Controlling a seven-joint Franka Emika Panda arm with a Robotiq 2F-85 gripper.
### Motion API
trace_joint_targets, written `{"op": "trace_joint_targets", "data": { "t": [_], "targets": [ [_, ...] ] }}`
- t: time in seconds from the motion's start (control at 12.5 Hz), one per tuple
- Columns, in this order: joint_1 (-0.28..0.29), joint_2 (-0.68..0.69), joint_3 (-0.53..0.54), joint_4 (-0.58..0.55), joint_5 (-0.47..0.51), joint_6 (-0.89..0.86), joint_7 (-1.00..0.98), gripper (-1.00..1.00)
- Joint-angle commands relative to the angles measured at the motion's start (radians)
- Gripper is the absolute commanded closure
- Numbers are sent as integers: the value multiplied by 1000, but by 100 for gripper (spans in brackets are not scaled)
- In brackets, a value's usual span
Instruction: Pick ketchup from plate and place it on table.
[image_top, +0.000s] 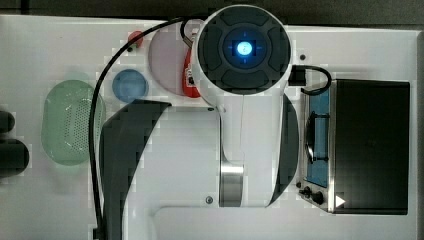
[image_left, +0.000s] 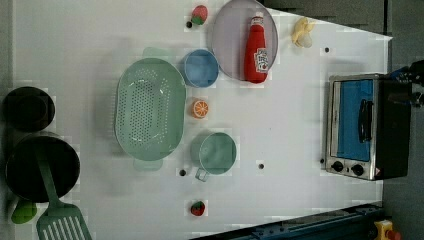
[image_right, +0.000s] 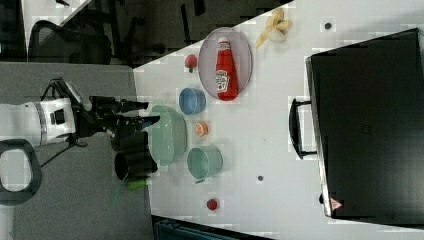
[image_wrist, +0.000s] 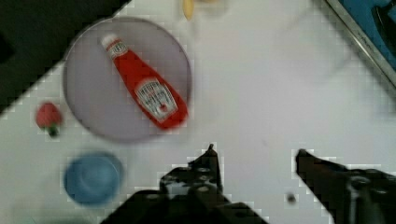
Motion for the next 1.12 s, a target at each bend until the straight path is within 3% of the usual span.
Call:
{"op": "trace_joint_targets", "data": {
  "t": [0.08, 0.24, 1.12],
  "targets": [
    [-102, -187, 36, -123, 20, -159, 29, -59],
    [-101, -179, 38, -123, 20, -150, 28, -99],
    [-85, 107, 131, -101, 20, 58, -40, -100]
  ]
}}
